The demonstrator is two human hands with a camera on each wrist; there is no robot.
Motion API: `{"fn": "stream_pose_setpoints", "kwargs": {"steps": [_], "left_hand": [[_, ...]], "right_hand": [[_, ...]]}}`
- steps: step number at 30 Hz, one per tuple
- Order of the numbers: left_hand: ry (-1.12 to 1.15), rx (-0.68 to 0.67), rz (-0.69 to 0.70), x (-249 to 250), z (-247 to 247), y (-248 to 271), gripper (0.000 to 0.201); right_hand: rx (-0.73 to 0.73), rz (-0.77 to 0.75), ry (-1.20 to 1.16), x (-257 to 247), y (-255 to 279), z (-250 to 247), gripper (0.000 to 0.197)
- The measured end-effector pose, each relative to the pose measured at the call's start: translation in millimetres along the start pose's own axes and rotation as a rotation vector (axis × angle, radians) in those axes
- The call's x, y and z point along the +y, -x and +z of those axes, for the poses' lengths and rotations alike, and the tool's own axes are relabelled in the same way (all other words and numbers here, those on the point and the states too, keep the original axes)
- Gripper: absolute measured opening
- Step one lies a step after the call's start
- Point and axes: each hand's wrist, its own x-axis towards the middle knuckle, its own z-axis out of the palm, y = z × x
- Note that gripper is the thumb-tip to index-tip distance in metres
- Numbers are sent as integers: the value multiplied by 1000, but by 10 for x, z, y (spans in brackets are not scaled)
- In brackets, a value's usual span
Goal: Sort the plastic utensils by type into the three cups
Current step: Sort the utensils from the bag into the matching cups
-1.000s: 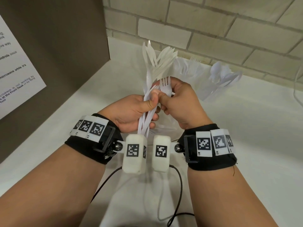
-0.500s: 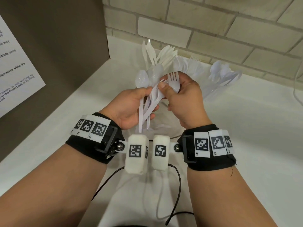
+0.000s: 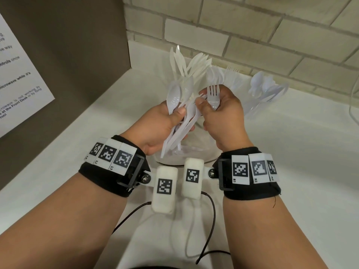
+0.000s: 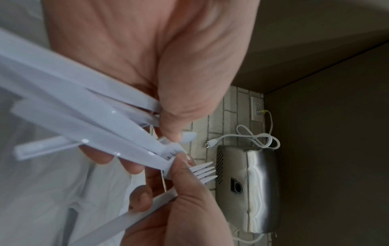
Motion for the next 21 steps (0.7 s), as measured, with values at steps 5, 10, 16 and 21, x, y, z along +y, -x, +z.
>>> {"fn": "stream_pose_setpoints", "kwargs": {"steps": [5,10,16,21], "left_hand": [[-8,-9,40,17,-2,-13,31],[44,-5,3,11,8,-5,28],[80,69,-46,33,-54,-28,16],[-8,100,-59,58,-3,-81,13]], "right_hand": [[-23,73,-90,9,18,18,21],[-176,230,-136,-23,59,60,14],[-45,335,-487,-181,25,-131,6],[165,263,-527,-176,-261,-451,31]]}}
